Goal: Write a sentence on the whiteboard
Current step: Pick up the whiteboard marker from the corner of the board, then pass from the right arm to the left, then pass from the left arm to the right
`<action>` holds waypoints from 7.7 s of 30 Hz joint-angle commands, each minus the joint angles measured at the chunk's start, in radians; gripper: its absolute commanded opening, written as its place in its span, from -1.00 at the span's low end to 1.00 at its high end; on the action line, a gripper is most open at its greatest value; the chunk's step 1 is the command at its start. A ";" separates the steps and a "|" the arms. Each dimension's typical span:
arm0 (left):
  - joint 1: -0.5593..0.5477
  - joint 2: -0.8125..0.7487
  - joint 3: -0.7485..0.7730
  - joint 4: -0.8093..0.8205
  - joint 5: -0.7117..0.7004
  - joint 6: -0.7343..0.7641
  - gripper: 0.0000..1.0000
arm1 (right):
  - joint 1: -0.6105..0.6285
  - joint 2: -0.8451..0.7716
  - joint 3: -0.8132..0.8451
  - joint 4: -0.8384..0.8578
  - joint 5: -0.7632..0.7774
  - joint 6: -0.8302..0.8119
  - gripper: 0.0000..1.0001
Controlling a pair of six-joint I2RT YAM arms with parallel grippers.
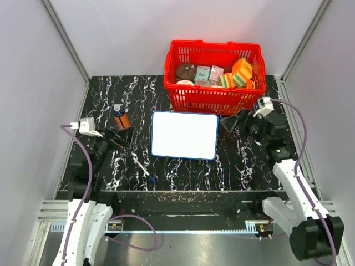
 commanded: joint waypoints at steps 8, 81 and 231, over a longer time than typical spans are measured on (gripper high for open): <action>0.001 0.242 0.538 -0.446 0.143 0.097 0.98 | 0.726 0.300 0.160 -0.031 0.270 -0.106 1.00; 0.001 0.156 0.831 -0.742 0.155 0.477 0.98 | 1.210 0.628 0.402 -0.079 0.723 -0.159 -1.00; -0.676 0.528 0.413 0.008 0.525 0.246 0.16 | 0.643 0.135 0.097 0.803 -0.213 0.175 -1.00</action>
